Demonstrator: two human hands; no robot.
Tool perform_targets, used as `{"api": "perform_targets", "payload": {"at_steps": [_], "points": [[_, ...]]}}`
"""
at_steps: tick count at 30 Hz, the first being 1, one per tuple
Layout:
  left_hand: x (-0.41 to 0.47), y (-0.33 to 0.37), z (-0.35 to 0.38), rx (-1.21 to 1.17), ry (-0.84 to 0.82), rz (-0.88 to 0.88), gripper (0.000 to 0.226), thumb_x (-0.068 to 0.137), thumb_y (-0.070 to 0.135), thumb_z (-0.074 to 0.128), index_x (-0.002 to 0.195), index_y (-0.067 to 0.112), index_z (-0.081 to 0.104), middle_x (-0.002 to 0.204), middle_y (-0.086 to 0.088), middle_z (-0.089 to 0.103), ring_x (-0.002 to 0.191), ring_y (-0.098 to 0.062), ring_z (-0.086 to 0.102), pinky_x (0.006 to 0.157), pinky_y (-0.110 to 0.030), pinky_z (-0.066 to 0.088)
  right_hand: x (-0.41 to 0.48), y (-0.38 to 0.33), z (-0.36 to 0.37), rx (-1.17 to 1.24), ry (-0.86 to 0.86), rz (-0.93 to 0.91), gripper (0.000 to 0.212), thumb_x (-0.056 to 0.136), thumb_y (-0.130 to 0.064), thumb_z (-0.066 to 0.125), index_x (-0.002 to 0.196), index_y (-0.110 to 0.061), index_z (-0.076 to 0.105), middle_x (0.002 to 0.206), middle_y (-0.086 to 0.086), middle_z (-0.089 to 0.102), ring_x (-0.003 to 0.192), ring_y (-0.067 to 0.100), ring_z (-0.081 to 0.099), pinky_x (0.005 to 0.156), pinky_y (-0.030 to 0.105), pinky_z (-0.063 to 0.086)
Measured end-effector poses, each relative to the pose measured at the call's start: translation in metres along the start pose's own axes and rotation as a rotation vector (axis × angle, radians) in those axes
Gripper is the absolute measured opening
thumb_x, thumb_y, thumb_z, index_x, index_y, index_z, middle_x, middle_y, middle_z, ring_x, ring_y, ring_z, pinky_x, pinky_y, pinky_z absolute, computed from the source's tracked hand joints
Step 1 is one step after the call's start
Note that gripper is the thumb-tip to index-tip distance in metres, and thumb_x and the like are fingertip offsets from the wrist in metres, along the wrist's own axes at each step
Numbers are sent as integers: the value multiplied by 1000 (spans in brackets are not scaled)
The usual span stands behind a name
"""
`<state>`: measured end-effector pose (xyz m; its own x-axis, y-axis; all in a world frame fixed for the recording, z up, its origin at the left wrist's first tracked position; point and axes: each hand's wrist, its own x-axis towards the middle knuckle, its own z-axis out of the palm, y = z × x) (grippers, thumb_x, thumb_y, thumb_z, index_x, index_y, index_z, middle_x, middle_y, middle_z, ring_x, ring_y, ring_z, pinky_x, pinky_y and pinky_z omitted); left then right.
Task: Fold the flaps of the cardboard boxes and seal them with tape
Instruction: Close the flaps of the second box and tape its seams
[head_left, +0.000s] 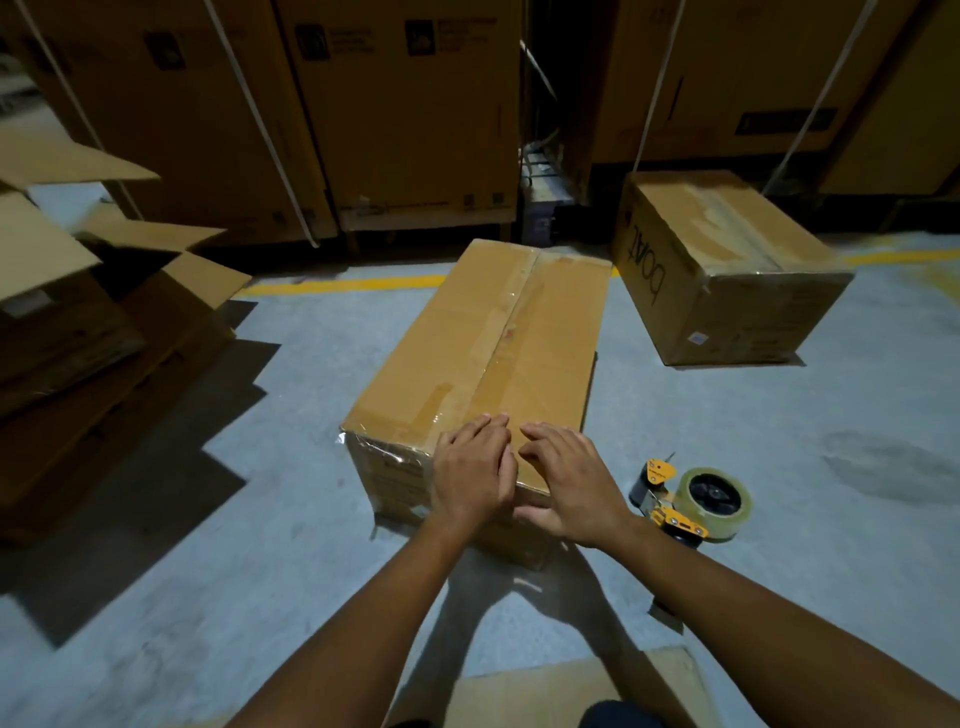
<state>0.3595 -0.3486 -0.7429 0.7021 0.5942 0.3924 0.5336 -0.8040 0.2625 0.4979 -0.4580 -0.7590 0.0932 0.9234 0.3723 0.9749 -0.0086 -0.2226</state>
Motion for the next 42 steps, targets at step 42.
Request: {"api": "perform_targets", "payload": {"at_steps": [42], "points": [[20,-141,-12,-311,310,-461,33,97,17,37,107,6,67,110,-10,68,111,-29,55,90,-30,41,110,-112,36,-282,-178,69,49,91,-54,56,130,-25,47,140,8,45,121,28,45,91,45,39]]}}
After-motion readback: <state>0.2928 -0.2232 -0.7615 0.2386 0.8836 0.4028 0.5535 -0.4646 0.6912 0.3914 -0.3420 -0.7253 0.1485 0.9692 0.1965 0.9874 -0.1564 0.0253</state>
